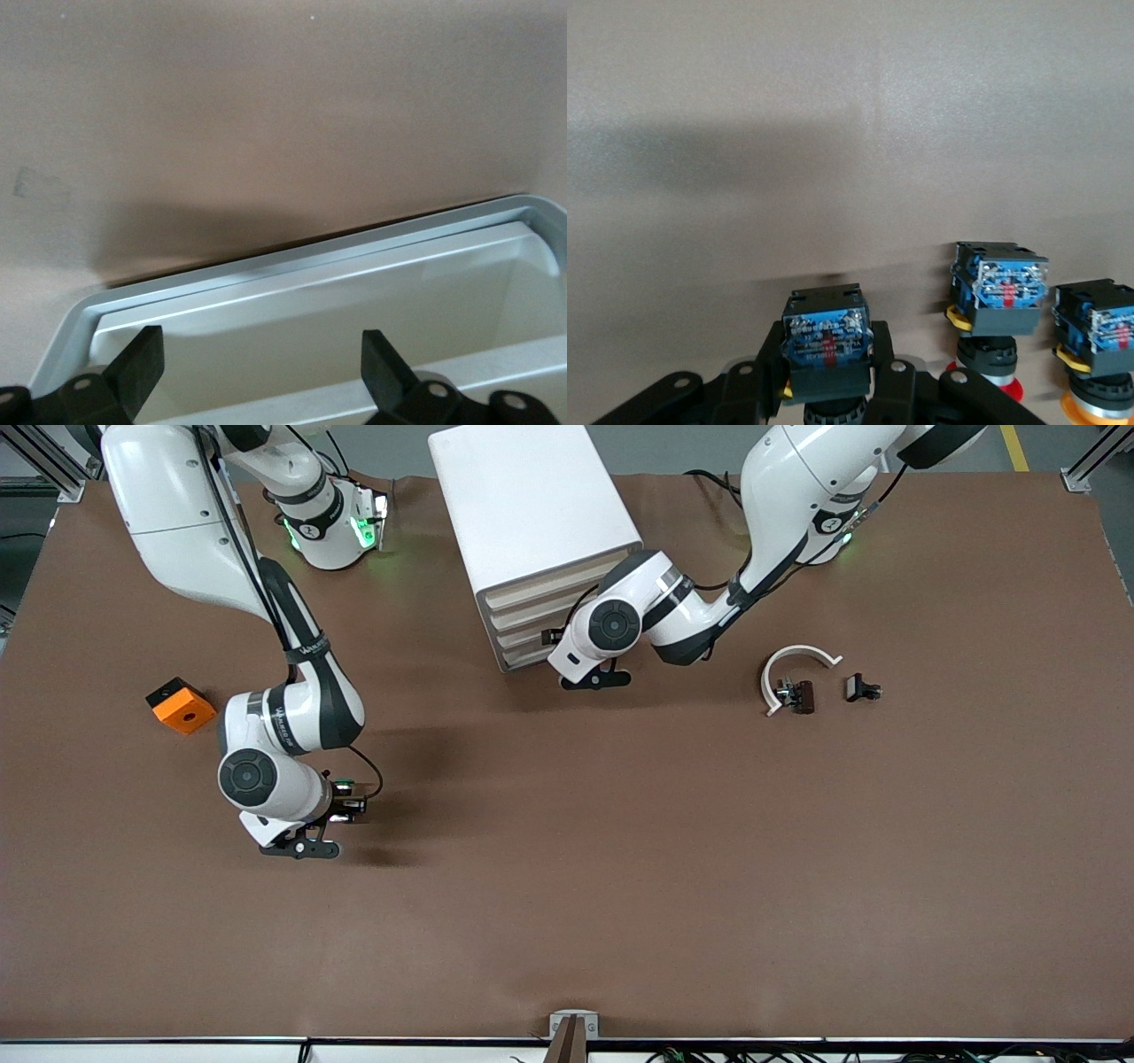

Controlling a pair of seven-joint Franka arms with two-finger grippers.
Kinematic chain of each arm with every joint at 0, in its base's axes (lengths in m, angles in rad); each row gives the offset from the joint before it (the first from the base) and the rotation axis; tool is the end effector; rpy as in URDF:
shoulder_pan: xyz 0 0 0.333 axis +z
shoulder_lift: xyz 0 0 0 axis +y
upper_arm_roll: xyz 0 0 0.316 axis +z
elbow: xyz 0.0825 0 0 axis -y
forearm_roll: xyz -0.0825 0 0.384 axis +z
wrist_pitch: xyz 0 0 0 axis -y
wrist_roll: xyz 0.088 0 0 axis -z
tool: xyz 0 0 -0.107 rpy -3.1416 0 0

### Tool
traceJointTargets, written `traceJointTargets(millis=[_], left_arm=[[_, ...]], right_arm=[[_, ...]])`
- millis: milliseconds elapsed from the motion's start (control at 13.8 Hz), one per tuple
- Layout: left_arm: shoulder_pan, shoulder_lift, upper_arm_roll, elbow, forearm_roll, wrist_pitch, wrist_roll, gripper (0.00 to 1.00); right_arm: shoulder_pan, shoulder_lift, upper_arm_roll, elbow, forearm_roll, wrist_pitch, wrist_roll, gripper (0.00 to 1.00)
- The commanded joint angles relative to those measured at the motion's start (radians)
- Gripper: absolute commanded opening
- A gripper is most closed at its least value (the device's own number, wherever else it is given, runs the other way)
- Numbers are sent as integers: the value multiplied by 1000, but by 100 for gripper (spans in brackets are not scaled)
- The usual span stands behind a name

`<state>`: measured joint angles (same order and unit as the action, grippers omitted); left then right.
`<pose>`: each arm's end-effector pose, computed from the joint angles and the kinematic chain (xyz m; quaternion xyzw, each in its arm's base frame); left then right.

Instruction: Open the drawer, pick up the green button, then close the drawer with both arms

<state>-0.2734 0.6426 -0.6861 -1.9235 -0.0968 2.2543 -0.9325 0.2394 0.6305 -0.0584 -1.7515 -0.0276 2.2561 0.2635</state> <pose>0.3575 -0.4902 0.2114 0.9674 0.0529 -0.2398 0.0626 0.6402 0.1192 0.2014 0.9973 -0.0273 -0.0549 0.0407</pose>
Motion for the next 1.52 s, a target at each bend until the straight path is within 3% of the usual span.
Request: traceJointTargets(millis=[0, 145, 362, 434, 507, 652, 869, 1158, 1448], left_arm=[[8, -11, -10, -5, -24, 21, -11, 100], [74, -46, -10, 24, -24, -1, -35, 100], [181, -50, -7, 167, -11, -105, -31, 100], [227, -50, -6, 219, -9, -149, -26, 100], [273, -50, -6, 262, 6, -188, -22, 100], [336, -49, -6, 333, 69, -217, -8, 100], [422, -57, -10, 377, 135, -258, 4, 100], [493, -188, -10, 380, 288, -409, 134, 100], [560, -284, -1, 461, 301, -559, 260, 100]], right_arm=[[-17, 9, 11, 7, -25, 23, -1, 10], [-19, 14, 12, 6, -23, 34, -1, 15], [-20, 17, 12, 6, -23, 48, -1, 20], [-20, 17, 12, 6, -22, 48, -1, 47], [-20, 17, 12, 7, -22, 48, -1, 68], [-17, 17, 12, 7, -18, 42, 16, 99], [-5, 3, 12, 4, -17, -16, 19, 100], [3, -75, 17, 7, -17, -142, 7, 100], [23, -168, 20, 3, -17, -268, 5, 100]])
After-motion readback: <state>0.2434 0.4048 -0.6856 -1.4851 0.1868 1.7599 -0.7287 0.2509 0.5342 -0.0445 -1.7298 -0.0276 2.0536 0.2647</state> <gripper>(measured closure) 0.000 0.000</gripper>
